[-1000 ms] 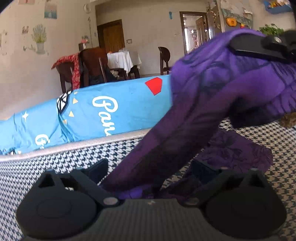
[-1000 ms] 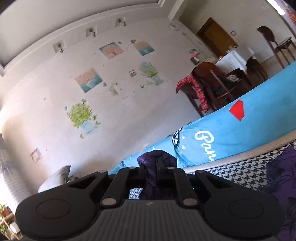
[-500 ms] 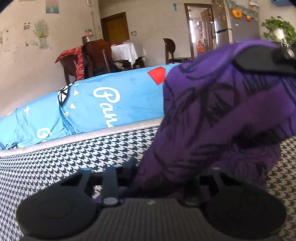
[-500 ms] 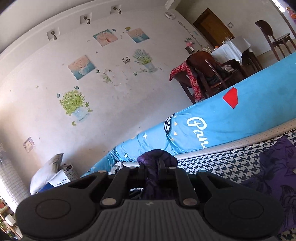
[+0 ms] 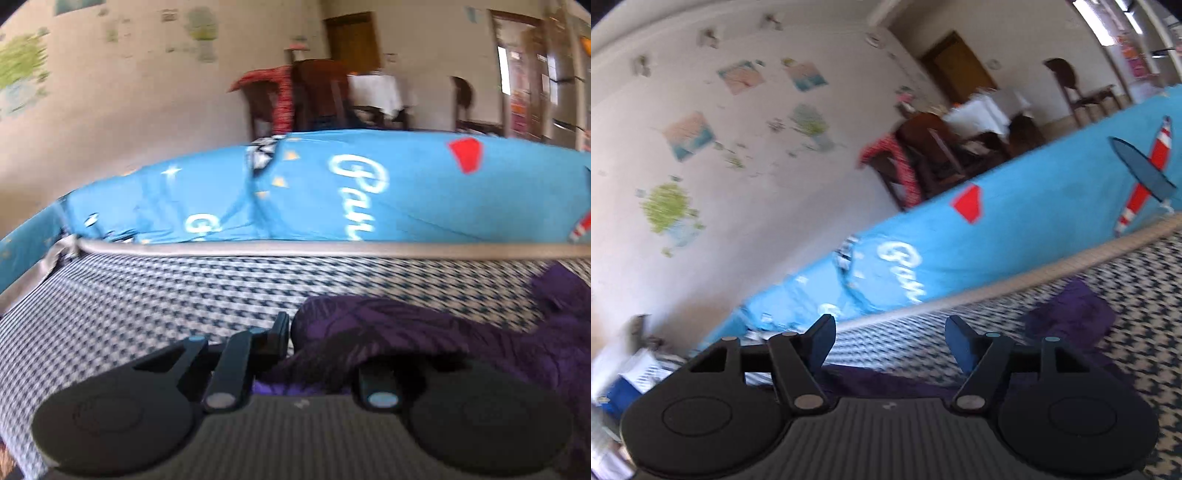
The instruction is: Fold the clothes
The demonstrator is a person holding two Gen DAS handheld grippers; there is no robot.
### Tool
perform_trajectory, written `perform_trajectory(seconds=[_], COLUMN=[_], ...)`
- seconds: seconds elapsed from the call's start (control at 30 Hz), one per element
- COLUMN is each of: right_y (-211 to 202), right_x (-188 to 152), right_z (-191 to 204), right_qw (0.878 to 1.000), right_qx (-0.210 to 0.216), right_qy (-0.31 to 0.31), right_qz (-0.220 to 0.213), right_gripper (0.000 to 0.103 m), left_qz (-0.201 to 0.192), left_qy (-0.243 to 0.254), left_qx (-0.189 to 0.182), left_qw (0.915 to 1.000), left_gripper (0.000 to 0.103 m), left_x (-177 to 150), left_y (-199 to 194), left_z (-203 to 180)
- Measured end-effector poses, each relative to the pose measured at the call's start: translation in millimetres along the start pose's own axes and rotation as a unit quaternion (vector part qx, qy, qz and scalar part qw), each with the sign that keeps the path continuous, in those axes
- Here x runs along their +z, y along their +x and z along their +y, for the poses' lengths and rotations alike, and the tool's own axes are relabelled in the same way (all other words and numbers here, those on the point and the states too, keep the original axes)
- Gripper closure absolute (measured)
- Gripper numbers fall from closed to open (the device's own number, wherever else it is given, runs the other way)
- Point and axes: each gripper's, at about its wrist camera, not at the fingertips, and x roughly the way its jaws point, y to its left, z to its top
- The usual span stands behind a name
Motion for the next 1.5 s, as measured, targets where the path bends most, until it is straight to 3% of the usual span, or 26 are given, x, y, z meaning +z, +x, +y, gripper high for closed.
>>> perform_trajectory(seconds=[0.2, 0.33, 0.5, 0.67, 0.77, 0.83, 0.97, 1.13, 1.23, 1.4, 1.5], right_y=[26.7, 54.5, 92.6, 107.3, 116.1, 121.9, 114.6, 79.8, 62.7, 43.4, 29.0], right_x=[-6.9, -17.3, -40.8, -52.5, -59.4, -63.9, -52.5, -21.5, -12.6, -9.2, -5.9], right_z=[-4.1, -0.8, 7.2, 7.0, 6.8, 6.7, 7.4, 5.0, 3.3, -9.6, -18.7], right_qw=[0.996, 0.991, 0.979, 0.973, 0.969, 0.966, 0.973, 0.984, 0.983, 0.974, 0.962], right_qx=[-0.083, -0.102, -0.123, -0.138, -0.147, -0.153, -0.165, -0.166, -0.176, -0.221, -0.273], right_qy=[-0.025, -0.048, -0.082, -0.089, -0.094, -0.097, -0.088, -0.054, -0.056, -0.041, -0.024], right_qz=[0.027, 0.066, 0.143, 0.163, 0.175, 0.182, 0.137, 0.032, 0.002, -0.003, -0.001], right_gripper=[0.037, 0.036, 0.031, 0.035, 0.056, 0.084, 0.098, 0.099, 0.098, 0.099, 0.100], left_qz=[-0.011, -0.017, -0.012, -0.003, -0.006, -0.014, -0.044, -0.097, -0.120, -0.084, -0.066], left_qy=[-0.032, -0.042, -0.052, -0.054, -0.054, -0.056, -0.071, -0.107, -0.116, -0.114, -0.121], left_qx=[0.048, 0.064, 0.077, 0.077, 0.080, 0.087, 0.114, 0.163, 0.192, 0.191, 0.204], left_qw=[0.9983, 0.9969, 0.9956, 0.9956, 0.9953, 0.9945, 0.9900, 0.9760, 0.9672, 0.9713, 0.9694], left_gripper=[0.089, 0.089, 0.088, 0.087, 0.087, 0.087, 0.087, 0.087, 0.087, 0.087, 0.087], left_x=[10.7, 15.5, 18.5, 19.0, 19.7, 22.3, 34.4, 51.1, 57.2, 57.1, 56.2], left_y=[-1.5, -4.0, -1.0, 4.2, 5.1, 4.1, -1.1, -21.0, -31.4, -23.0, -16.8], left_z=[36.9, 53.6, 69.8, 79.0, 80.9, 82.7, 89.1, 104.5, 112.0, 121.9, 131.0])
